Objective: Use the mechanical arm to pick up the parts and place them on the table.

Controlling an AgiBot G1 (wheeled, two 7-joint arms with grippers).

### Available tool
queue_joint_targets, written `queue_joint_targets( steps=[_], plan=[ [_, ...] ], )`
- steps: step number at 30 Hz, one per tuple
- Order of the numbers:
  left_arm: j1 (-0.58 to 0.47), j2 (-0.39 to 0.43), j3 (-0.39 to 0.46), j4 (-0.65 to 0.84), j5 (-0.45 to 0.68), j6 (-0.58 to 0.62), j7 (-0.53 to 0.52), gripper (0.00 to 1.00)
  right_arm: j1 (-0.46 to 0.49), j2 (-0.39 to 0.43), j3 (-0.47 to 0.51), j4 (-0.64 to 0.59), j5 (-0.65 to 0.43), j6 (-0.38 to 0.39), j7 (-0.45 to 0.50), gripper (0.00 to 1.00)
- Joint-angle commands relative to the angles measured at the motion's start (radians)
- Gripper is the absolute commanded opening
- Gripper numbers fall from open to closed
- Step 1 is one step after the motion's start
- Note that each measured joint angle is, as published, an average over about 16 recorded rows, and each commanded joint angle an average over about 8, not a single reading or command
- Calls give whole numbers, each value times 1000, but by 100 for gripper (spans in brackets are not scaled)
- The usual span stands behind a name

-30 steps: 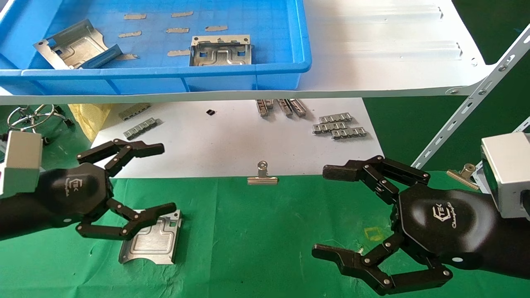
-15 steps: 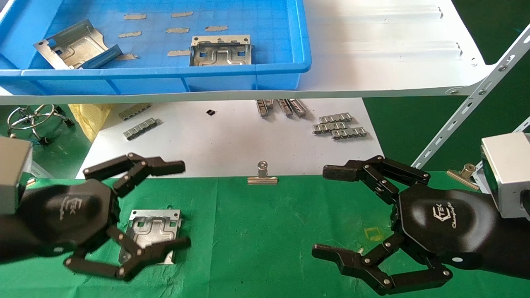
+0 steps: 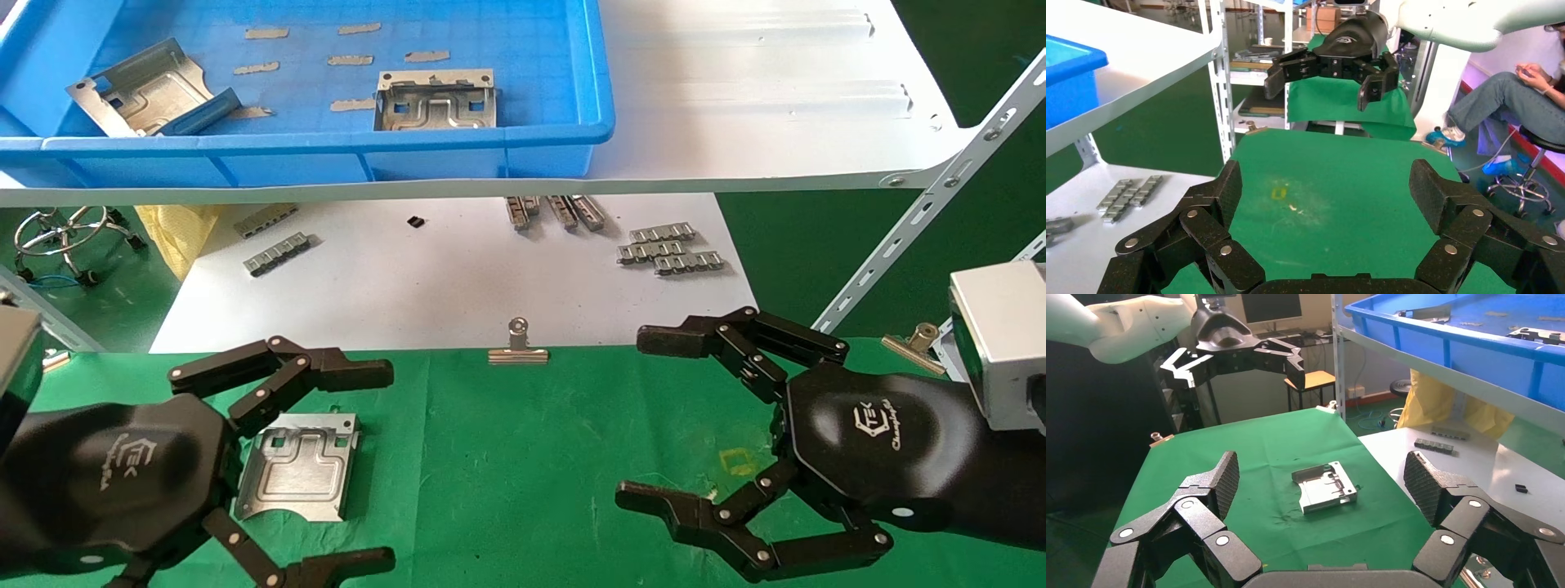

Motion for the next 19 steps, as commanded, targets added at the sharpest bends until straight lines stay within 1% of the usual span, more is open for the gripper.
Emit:
queue_joint_targets(
  steps=[1, 19],
  plan=[
    [2, -1, -2, -4, -1, -1, -1, 100, 0, 0, 0, 0, 0, 0, 0, 100],
    [-7, 2, 6, 19, 3, 1, 10, 100, 0, 0, 0, 0, 0, 0, 0, 100]
  ],
)
